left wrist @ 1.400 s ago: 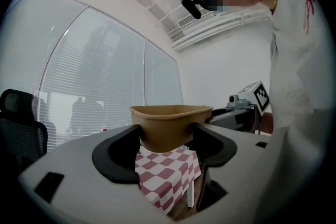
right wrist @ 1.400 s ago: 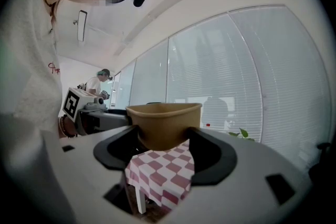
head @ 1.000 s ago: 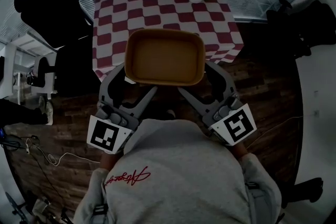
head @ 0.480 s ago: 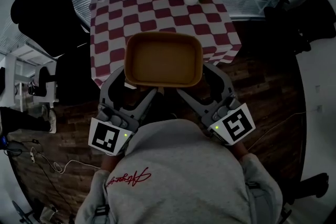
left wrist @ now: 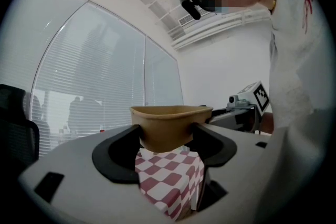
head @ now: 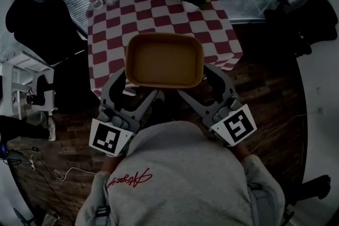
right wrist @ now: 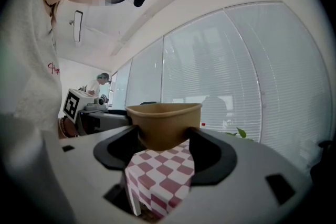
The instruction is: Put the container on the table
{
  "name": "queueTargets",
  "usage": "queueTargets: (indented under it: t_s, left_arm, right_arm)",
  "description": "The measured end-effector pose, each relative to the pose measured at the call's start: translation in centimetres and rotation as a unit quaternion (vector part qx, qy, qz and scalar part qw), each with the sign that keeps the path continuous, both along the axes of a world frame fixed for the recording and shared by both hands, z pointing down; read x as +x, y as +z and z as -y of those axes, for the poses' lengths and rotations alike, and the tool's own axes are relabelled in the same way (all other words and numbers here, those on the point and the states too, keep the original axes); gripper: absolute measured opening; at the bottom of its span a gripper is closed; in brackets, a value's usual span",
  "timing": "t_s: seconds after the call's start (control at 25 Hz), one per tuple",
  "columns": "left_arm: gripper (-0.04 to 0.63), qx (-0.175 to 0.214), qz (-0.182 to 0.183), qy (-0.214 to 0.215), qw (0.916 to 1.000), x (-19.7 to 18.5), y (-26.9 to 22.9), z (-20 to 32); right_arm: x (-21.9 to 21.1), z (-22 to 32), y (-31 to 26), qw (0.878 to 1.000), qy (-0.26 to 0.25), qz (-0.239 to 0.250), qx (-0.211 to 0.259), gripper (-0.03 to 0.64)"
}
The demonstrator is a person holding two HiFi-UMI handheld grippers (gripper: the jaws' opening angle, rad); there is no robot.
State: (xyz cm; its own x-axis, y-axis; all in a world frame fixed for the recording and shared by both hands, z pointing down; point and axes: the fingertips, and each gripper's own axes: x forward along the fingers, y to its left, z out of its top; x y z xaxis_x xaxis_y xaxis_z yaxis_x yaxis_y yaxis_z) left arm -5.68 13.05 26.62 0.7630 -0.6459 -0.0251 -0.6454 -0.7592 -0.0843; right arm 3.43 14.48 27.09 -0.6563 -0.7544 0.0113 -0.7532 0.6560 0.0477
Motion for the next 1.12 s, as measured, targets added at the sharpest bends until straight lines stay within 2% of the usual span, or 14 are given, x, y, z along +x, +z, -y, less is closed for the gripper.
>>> queueTargets:
  t_s: [0.68,1.12]
  left_arm:
    - [0.319,0.000,-0.006,0.013,0.9999,0.5,0.0,8.3]
    - [0.319,0.000,0.002,0.020,0.9998,0.5,-0.1,13.8]
  right_arm:
    - [0.6,8.1,-0.1,1.000,0.013,-0.007,-0.001,0.305]
    - [0.6,13.5,0.1,1.000,0.020,-0.005,-0.008,0.305]
